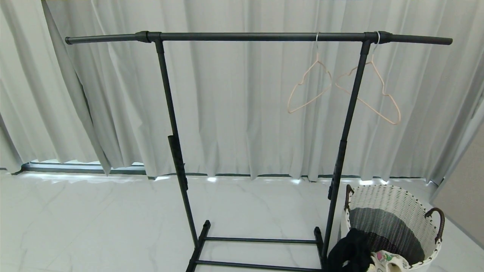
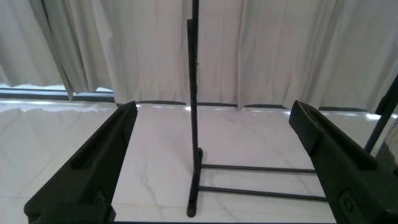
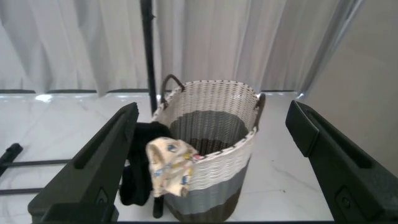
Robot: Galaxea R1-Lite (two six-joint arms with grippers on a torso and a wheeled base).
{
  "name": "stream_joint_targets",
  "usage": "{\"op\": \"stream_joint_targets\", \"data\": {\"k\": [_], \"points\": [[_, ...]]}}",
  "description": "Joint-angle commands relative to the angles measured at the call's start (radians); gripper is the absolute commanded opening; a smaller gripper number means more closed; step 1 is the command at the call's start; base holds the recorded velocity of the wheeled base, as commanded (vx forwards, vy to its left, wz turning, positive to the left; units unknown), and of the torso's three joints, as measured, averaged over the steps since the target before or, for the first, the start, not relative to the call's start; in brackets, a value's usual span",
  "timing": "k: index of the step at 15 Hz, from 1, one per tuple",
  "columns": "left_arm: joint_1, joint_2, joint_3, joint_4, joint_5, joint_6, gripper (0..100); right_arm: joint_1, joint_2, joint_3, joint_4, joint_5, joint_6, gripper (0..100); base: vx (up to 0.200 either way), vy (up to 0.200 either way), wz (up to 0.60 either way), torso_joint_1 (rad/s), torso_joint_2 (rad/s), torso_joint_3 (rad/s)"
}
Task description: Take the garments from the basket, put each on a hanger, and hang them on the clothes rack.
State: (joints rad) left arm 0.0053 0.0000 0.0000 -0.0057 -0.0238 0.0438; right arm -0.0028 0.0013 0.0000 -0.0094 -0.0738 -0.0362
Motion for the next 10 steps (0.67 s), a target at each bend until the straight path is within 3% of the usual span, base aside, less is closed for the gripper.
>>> {"op": "stream_joint_targets", "data": {"k": [1, 6, 9, 10], "points": [[0.001, 0.002, 0.0, 0.0, 0.001, 0.001, 100, 0.0, 0.0, 0.0, 0.0, 0.0, -0.001, 100, 0.0, 0.0, 0.0, 0.0, 0.0, 0.0], [0.001, 0.002, 0.0, 0.0, 0.001, 0.004, 100, 0.0, 0.0, 0.0, 0.0, 0.0, -0.002, 100, 0.0, 0.0, 0.0, 0.0, 0.0, 0.0], [0.001, 0.002, 0.0, 0.0, 0.001, 0.004, 100, 0.0, 0.0, 0.0, 0.0, 0.0, -0.001, 100, 0.2, 0.0, 0.0, -0.004, 0.0, 0.002], [0.001, 0.002, 0.0, 0.0, 0.001, 0.002, 100, 0.0, 0.0, 0.0, 0.0, 0.0, -0.001, 100, 0.0, 0.0, 0.0, 0.0, 0.0, 0.0]]}}
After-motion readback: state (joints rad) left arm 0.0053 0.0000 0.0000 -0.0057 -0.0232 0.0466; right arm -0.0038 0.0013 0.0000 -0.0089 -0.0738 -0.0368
